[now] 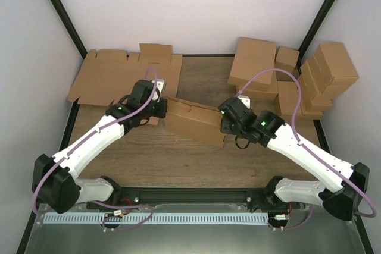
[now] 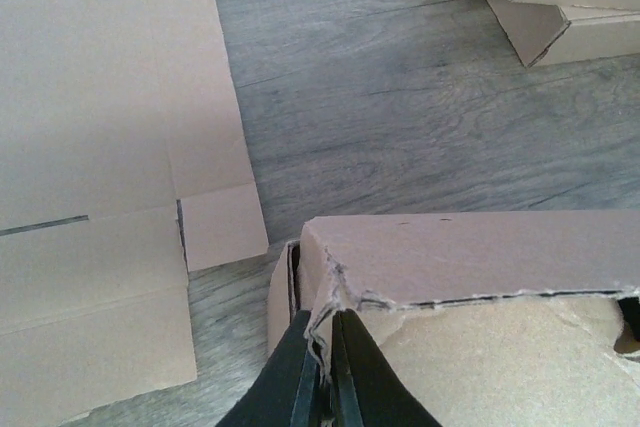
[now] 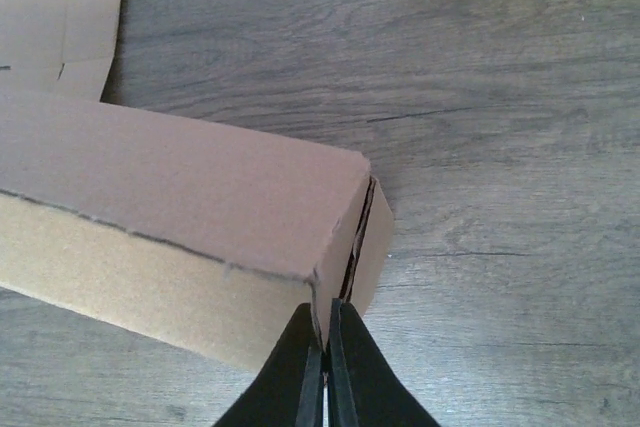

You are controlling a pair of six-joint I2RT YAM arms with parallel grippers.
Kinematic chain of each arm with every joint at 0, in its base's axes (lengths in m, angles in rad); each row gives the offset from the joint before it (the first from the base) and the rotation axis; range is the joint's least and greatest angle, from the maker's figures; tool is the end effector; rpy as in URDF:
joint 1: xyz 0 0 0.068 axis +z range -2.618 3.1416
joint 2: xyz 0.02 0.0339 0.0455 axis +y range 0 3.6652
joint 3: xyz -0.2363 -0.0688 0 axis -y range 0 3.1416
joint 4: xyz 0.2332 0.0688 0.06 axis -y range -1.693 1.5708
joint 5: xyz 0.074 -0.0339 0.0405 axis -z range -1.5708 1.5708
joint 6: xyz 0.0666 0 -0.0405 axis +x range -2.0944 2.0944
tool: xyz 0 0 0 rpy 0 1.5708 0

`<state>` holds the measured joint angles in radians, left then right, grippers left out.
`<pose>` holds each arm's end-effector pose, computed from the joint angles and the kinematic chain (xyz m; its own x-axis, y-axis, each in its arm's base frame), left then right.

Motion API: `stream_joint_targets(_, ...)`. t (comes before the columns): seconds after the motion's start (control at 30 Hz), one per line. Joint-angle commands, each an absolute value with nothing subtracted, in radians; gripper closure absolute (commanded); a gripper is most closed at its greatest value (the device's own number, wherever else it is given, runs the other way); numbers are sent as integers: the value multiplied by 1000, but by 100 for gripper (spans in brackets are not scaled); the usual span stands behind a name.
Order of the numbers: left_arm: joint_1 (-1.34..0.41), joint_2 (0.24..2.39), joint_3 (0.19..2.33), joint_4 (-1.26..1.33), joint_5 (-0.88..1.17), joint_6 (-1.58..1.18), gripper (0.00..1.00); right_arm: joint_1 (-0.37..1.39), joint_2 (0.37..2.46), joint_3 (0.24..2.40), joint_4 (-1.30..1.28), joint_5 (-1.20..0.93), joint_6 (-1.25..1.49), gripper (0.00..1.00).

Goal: Fold the paper box

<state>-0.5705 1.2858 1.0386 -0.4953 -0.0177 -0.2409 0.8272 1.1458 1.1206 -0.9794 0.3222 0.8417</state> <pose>0.2514 -0.1599 0.2463 -0.6788 0.1522 -0.7184 0.3780 0.9112 -0.1642 0.1718 0.1556 0.2671 -0.8155 0.1583 -0.5567 0.0376 0.9743 0.2220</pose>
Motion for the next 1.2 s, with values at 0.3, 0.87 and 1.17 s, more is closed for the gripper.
stream_joint_targets(0.3, -594, 1281, 927, -633, 27, -218, 96, 870, 1175, 1003, -1002, 268, 892, 99)
stream_joint_targets(0.87, -573, 1310, 1042, -774, -50, -225, 96, 870, 1146, 1025, -1004, 303, 852, 99)
stream_joint_targets(1.17, -574, 1315, 1060, -818, -119, -240, 96, 870, 1149, 1023, -994, 302, 846, 99)
